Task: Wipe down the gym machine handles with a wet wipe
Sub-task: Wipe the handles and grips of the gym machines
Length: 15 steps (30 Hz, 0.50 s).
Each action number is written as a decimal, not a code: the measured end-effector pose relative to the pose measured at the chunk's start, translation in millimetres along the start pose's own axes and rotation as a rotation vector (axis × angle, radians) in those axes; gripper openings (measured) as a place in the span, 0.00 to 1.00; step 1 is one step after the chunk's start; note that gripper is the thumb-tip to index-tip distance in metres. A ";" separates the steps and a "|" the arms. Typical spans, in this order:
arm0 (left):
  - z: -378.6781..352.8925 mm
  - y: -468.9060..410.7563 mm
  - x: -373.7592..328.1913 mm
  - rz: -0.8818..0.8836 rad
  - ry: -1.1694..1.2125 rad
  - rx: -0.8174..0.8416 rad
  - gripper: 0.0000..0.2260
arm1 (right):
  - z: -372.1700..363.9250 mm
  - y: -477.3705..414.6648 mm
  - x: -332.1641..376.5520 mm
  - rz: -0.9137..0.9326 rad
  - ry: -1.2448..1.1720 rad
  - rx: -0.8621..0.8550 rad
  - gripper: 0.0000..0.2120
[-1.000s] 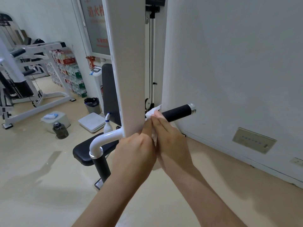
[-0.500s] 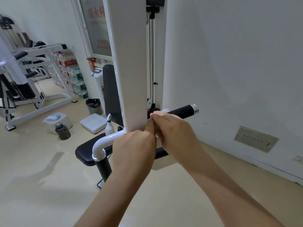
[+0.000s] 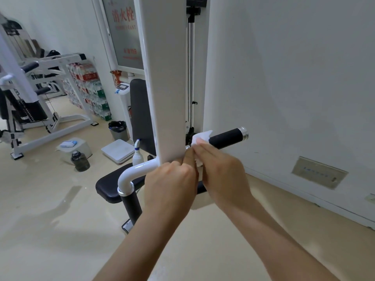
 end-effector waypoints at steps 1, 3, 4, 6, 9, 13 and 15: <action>-0.5 -0.3 -2.1 0.004 -0.001 0.014 0.22 | 4.2 -13.5 1.2 -0.066 0.044 0.087 0.09; -1.8 0.0 -4.1 0.010 0.000 0.029 0.25 | 4.5 -29.4 -2.3 -0.101 0.128 0.149 0.05; -2.2 -0.6 -3.4 0.009 0.005 0.028 0.26 | 3.2 -28.5 -3.4 -0.089 0.134 0.147 0.06; -2.1 -2.2 -1.1 0.007 0.026 0.017 0.24 | -0.1 -12.0 -8.2 -0.039 0.027 0.031 0.12; -0.3 -3.9 -1.8 0.009 0.072 -0.015 0.24 | -5.0 4.9 -14.4 0.026 -0.087 -0.153 0.15; 1.4 -6.5 -8.8 -0.036 0.161 -0.054 0.29 | -0.3 -19.1 -12.6 -0.050 -0.068 -0.175 0.09; 1.9 -12.5 -12.7 -0.071 0.175 -0.064 0.27 | 2.0 -14.1 -13.8 -0.022 -0.179 -0.087 0.12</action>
Point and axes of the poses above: each hand's wrist, its own y-axis away from the middle knuckle, its own z-axis out of the back of the hand, x = y × z, the point moved 2 cm from there along -y, towards the middle knuckle, and after that the axes turned 5 degrees about -y, right-handed, at the moved point
